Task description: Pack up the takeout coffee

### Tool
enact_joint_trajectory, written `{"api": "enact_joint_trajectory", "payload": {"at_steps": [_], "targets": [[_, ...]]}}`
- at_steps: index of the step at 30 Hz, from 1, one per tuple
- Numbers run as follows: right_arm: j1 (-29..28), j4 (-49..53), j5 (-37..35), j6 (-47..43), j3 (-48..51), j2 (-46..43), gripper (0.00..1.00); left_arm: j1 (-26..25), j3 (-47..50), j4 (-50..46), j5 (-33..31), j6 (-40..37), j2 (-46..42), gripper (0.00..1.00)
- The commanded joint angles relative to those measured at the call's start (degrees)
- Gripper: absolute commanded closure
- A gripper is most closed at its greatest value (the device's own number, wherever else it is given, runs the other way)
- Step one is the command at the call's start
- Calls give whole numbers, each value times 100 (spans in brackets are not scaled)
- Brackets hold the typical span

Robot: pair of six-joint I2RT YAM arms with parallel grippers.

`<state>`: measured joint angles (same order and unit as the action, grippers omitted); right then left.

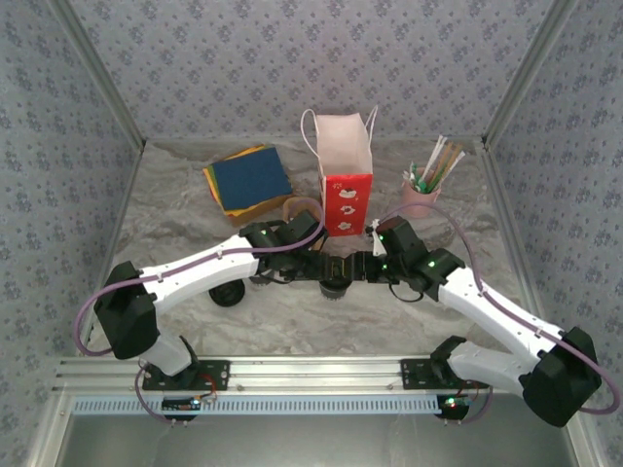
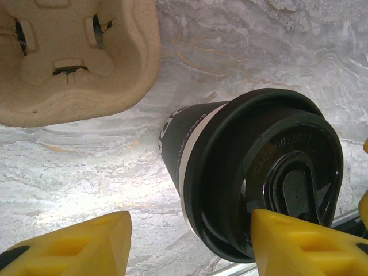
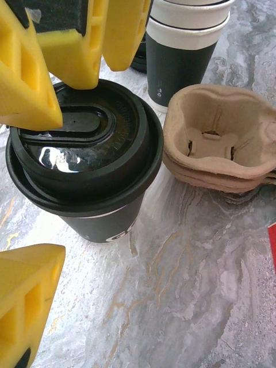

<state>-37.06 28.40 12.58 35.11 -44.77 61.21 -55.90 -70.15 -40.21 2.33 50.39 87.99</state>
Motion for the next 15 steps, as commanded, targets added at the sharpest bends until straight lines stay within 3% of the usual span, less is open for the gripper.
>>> {"api": "enact_joint_trajectory", "payload": {"at_steps": [1, 15], "targets": [[-28, -37, 100, -77, 30, 105, 47, 36, 121, 13, 88, -91, 71, 45], [-67, -53, 57, -158, 21, 354, 50, 88, 448, -95, 31, -100, 115, 49]]}}
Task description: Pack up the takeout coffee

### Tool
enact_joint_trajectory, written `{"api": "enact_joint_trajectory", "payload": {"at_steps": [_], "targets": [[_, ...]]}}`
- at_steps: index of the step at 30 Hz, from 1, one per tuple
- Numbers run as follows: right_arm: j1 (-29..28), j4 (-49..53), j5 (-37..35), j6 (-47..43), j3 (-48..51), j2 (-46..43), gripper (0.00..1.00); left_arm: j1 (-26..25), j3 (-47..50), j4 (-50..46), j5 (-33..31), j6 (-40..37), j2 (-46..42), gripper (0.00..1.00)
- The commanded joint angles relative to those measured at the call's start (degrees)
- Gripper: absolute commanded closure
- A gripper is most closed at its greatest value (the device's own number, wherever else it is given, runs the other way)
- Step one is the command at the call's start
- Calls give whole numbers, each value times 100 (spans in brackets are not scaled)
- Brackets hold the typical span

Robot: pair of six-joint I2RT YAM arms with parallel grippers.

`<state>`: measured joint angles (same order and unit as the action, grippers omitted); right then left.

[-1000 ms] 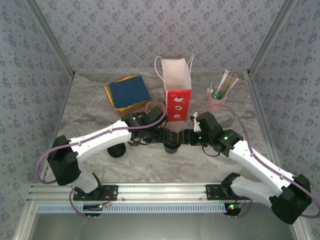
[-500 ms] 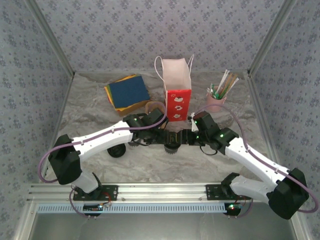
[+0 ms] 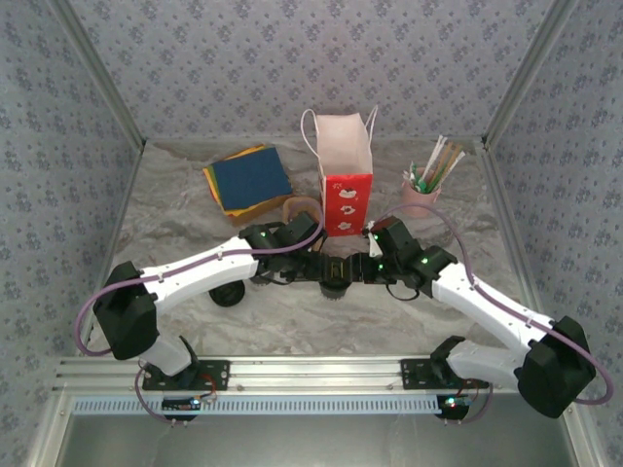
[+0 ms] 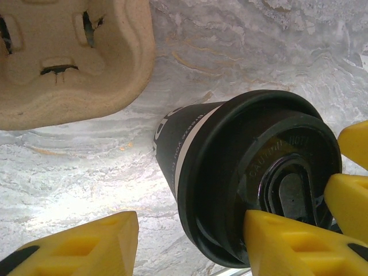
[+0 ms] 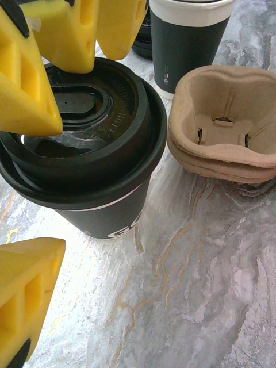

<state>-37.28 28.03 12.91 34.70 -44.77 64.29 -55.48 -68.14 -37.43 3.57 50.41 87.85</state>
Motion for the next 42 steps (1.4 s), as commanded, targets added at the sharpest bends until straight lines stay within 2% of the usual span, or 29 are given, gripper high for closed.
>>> {"api": "enact_joint_trajectory", "payload": {"at_steps": [1, 26, 42], "targets": [[-43, -21, 28, -114, 14, 48, 50, 46, 271, -378, -102, -95, 126, 50], [78, 28, 68, -199, -392, 197, 51, 117, 198, -609, -111, -128, 207, 52], [227, -410, 369, -254, -645, 825, 53, 82, 96, -634, -67, -163, 242, 52]]}}
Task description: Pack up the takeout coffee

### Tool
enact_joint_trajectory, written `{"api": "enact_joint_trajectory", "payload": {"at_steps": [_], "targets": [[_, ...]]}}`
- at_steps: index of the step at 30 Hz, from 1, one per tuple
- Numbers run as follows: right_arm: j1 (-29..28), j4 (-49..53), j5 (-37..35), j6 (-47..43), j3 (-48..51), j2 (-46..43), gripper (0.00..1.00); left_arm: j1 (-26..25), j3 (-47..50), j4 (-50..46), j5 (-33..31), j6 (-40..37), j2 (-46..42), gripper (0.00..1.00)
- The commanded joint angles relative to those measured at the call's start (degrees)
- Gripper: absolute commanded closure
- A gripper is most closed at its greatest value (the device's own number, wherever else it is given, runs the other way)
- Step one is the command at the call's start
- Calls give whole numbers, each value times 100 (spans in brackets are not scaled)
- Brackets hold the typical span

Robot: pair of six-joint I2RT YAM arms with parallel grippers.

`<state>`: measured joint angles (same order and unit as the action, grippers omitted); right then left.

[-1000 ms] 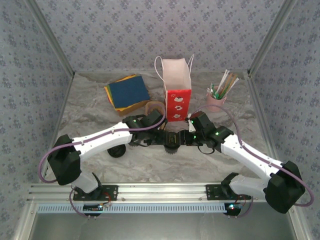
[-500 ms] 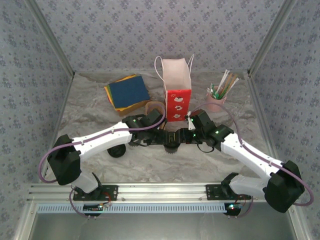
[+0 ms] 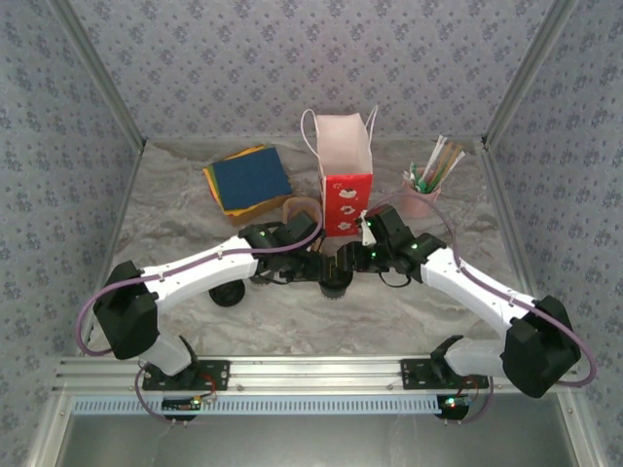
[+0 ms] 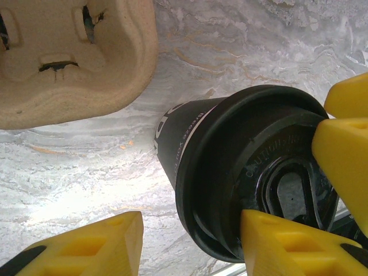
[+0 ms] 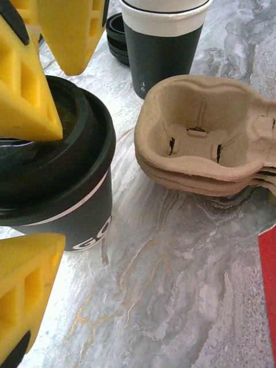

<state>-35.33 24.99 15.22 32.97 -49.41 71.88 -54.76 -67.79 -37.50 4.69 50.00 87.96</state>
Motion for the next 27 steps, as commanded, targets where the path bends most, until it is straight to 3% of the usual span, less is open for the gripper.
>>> {"api": "enact_joint_trajectory", "payload": {"at_steps": [1, 27], "targets": [[26, -109, 140, -73, -191, 100, 53, 9, 56, -616, -179, -120, 237, 52], [77, 247, -59, 16, 759, 220, 61, 1, 420, -539, 27, -87, 391, 54]]}}
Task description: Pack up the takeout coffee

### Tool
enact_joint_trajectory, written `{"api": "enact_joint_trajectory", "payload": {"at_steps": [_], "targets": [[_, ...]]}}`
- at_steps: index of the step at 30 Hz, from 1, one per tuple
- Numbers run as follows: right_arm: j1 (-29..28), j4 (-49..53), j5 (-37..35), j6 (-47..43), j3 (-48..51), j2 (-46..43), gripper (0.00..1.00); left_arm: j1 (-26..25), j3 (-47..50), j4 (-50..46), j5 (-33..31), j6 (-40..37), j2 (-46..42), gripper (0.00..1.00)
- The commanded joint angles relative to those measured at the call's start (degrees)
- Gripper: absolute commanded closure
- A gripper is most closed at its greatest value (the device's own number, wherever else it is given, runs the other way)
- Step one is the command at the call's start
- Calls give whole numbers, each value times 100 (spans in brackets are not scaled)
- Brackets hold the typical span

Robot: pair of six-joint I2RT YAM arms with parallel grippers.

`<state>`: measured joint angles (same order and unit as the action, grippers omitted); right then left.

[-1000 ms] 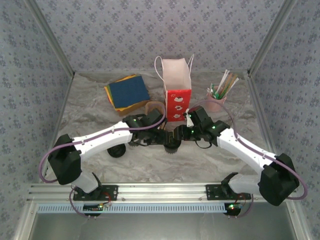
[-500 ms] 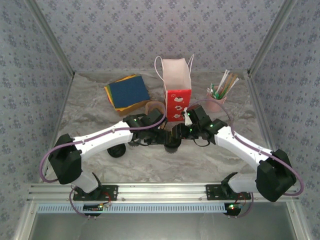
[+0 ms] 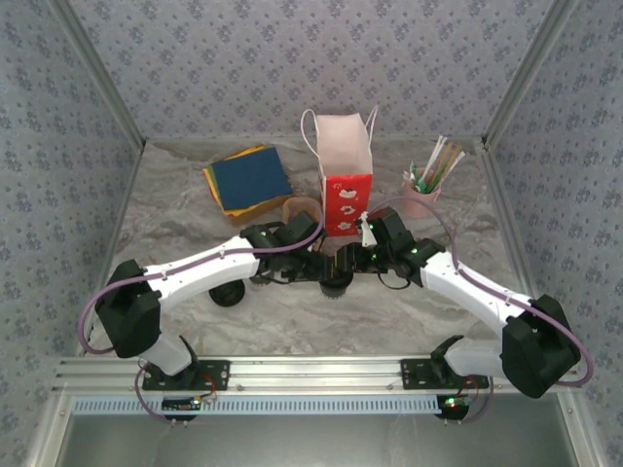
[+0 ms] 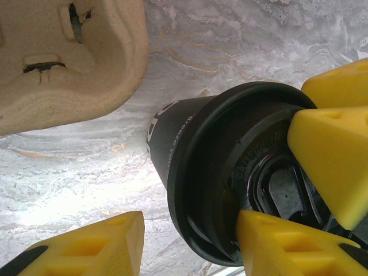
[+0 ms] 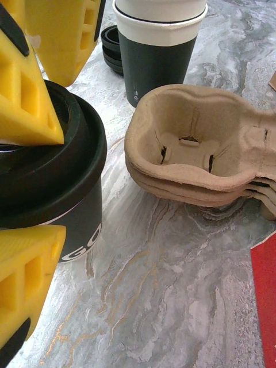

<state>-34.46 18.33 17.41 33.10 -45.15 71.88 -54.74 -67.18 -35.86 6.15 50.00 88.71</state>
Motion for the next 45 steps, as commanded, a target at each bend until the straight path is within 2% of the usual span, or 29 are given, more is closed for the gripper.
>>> {"api": "enact_joint_trajectory", "payload": {"at_steps": [1, 9, 13, 25, 38, 45], "targets": [[-15, 910, -273, -1, 304, 182, 61, -2, 344, -718, -137, -90, 298, 54], [-19, 1307, -246, -307, -511, -194, 51, -1, 184, -848, -220, -139, 271, 54], [-3, 1502, -233, -379, -714, -328, 49, -2, 178, -868, -227, -139, 288, 54], [18, 1212, -91, -274, 64, -352, 60, -2, 117, -887, -220, -174, 321, 54], [27, 1331, -260, -313, 453, -222, 62, -2, 293, -781, -156, -126, 333, 54], [27, 1375, -111, -364, 8, -332, 61, -1, 189, -851, -185, -166, 287, 54]]}}
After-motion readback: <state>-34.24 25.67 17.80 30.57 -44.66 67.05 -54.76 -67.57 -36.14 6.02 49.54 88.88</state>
